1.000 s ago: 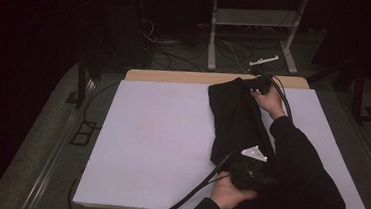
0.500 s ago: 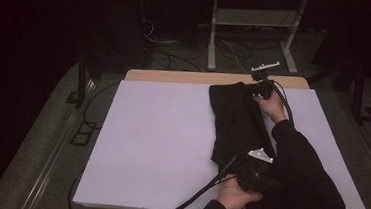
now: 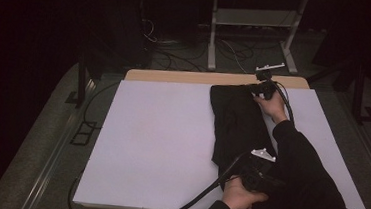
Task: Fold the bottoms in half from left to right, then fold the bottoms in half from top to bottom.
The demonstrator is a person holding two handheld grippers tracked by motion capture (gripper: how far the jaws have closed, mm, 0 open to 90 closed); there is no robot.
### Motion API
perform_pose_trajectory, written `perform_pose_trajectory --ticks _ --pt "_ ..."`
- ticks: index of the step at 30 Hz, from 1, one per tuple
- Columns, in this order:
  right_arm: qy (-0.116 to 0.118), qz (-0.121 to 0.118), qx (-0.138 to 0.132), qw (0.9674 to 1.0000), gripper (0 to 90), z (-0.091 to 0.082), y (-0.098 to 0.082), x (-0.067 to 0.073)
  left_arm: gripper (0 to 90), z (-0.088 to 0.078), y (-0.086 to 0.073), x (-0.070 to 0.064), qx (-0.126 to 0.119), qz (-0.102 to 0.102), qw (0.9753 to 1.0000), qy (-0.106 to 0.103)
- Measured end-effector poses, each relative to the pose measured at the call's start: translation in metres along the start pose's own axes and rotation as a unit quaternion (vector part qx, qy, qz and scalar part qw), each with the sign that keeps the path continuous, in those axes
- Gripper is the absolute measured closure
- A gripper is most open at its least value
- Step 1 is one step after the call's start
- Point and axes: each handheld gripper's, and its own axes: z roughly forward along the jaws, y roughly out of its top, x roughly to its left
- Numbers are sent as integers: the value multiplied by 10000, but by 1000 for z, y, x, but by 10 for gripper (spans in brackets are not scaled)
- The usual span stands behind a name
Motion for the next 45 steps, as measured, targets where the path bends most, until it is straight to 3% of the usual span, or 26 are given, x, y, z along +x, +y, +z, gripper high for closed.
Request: perform_pose_trajectory --ticks 1,2,7,8,11,12,13,14,18,20,24,32,39,40,45 --pt "0 0 0 10000 648 0 0 0 783 0 0 0 0 0 10000 0" --pt "136 219 -31 9997 565 -10 1 -5 738 0 0 -3 -39 137 9999 67" --pt "164 384 -153 9990 434 -31 6 -9 563 -5 2 -9 -167 383 9991 25" --pt "174 345 -237 9990 371 -41 7 -6 481 -9 4 -13 -286 440 9986 56" --pt "232 240 -325 9989 305 -50 6 -3 384 -16 6 -17 -401 541 9976 149" --pt "279 186 -336 9989 185 -58 6 1 348 -21 8 -19 -447 659 9965 264" --pt "279 186 -336 9989 185 -58 6 1 348 -23 9 -21 -499 702 9956 362" --pt "340 92 -440 9984 135 -66 4 4 304 -32 12 -22 -639 781 9931 591" --pt "504 33 -477 9976 111 -74 3 6 240 -44 17 -20 -712 839 9924 559" --pt "546 11 -554 9970 44 -81 1 6 199 -52 19 -19 -717 1008 9896 737" --pt "602 41 -627 9962 22 -87 -4 3 140 -61 17 -16 -714 1139 9870 879" --pt "521 133 -720 9960 0 -91 -15 -6 24 -72 19 -8 -691 1202 9850 1029" --pt "483 136 -720 9961 0 -96 -19 -9 0 -77 19 -4 -649 1234 9842 1091" --pt "396 59 -712 9967 0 -99 -20 -10 0 -78 20 -2 -647 1252 9835 1132" --pt "442 117 -779 9959 0 -102 -23 -12 0 -84 21 2 -627 1298 9822 1203"
